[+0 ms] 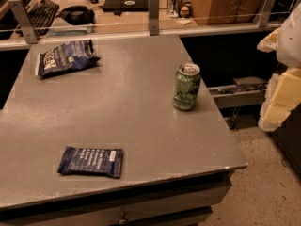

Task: Move green can near blue chip bag

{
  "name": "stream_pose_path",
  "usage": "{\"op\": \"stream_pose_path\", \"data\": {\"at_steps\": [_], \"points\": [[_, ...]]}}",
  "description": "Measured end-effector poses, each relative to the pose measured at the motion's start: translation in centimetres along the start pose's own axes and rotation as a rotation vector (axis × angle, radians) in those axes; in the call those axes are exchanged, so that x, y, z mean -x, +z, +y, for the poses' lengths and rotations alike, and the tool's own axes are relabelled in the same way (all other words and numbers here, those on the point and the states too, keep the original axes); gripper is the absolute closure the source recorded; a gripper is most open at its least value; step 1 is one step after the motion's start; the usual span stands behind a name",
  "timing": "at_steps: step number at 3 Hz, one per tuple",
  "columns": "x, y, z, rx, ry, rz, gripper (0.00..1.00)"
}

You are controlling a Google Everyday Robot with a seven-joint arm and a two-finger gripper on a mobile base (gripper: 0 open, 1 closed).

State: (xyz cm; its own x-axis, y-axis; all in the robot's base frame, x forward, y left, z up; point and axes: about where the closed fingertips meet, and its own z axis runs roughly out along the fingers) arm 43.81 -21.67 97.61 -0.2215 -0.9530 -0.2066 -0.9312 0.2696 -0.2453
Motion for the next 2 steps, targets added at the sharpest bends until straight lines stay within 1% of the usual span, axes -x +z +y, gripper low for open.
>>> {"op": "stream_pose_path", "data": {"at_steps": [1, 2], "points": [[0.0, 0.0, 0.0, 0.0, 0.0, 0.0, 0.0], [0.8, 1.1, -0.6, 0.005, 0.003, -0.055, 0.0]]}}
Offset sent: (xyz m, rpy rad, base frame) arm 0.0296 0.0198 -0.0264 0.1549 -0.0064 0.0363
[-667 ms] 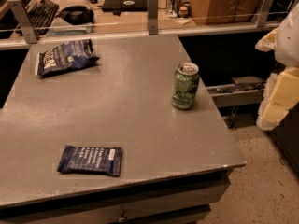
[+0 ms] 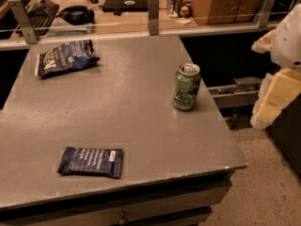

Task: Move green can near blue chip bag

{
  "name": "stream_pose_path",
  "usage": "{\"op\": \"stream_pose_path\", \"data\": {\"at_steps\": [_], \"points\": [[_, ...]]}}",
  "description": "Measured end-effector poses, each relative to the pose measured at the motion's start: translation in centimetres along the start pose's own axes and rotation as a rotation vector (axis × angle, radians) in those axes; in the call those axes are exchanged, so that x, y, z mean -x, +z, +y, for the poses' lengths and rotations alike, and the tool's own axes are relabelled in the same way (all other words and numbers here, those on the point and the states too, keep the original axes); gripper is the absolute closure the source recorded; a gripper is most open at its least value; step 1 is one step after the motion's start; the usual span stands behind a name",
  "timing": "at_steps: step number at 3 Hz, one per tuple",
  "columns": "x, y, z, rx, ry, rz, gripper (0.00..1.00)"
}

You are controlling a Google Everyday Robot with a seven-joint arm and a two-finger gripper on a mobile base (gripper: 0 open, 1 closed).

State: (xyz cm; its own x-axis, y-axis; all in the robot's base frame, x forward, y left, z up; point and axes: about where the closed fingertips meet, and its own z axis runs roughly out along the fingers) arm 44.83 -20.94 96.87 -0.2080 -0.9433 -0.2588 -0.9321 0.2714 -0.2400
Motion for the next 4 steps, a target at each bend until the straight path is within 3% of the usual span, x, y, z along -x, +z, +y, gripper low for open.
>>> {"op": "stream_pose_path", "data": {"at_steps": [3, 4], "points": [[5.6, 7.5, -4.7, 0.092, 0.03, -0.36, 0.0], [7.6, 9.3, -5.1, 0.129, 0.053, -0.476, 0.0]]}}
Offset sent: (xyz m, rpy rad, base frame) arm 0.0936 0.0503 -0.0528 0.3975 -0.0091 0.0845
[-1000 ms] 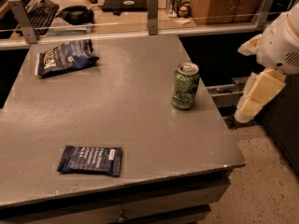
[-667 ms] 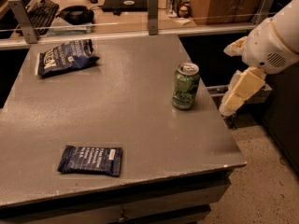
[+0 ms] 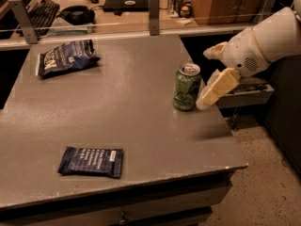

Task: Move green can near blue chip bag

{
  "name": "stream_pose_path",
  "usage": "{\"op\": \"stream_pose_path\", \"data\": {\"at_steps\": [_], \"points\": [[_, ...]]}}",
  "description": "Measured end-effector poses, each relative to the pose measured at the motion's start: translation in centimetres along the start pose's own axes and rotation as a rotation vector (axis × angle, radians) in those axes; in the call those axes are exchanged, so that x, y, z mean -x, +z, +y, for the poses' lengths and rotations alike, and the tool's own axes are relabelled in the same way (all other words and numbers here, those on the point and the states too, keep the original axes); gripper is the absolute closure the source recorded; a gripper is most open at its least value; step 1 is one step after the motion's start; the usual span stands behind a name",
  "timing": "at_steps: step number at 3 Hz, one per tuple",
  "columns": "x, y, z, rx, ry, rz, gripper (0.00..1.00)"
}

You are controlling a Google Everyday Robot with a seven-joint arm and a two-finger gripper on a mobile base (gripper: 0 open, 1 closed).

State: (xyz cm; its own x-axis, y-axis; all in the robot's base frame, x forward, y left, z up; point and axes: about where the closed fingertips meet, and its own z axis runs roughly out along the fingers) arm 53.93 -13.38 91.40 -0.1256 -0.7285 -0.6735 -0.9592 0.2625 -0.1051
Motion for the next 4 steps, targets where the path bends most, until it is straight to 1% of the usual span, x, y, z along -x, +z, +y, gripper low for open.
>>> {"op": "stream_pose_path", "data": {"at_steps": [1, 2, 3, 4], "points": [[0.6, 2.0, -0.2, 0.018, 0.017, -0.114, 0.0], [1.0, 3.4, -0.3, 0.02, 0.037, -0.205, 0.16], [1.6, 3.7, -0.6, 0.016, 0.044, -0.265, 0.39], [2.5, 2.4, -1.1, -0.002, 0.024, -0.314, 0.63]]}}
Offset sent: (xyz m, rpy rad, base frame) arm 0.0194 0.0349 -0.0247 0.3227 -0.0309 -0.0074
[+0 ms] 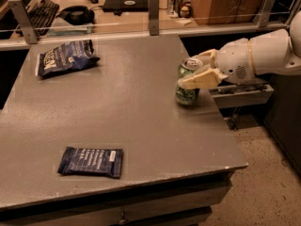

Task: Move green can near blue chip bag

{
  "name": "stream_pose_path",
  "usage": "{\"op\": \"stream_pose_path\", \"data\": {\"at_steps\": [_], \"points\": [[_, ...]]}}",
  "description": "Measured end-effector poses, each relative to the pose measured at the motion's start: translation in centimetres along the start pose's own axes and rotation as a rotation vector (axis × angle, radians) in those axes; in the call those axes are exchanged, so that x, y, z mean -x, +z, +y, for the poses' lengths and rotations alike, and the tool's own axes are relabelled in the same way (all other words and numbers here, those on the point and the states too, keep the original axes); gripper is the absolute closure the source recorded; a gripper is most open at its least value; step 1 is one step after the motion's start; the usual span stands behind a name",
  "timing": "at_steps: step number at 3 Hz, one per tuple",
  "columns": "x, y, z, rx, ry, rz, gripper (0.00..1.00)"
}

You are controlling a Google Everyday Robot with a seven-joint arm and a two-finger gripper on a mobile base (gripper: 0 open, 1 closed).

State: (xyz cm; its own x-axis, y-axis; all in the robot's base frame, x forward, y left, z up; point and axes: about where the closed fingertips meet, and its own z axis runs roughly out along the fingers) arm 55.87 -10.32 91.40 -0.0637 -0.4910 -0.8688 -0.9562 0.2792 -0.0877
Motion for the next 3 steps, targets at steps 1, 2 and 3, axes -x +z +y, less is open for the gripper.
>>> {"op": "stream_pose_path", "data": {"at_steps": [1, 2, 3], "points": [[2.6, -3.0, -0.8, -0.026, -0.056, -0.034, 0.86], [3.4, -3.4, -1.1, -0.035, -0.07, -0.042, 1.0], [3.8, -3.2, -1.3, -0.034, -0.077, -0.047, 1.0]]}}
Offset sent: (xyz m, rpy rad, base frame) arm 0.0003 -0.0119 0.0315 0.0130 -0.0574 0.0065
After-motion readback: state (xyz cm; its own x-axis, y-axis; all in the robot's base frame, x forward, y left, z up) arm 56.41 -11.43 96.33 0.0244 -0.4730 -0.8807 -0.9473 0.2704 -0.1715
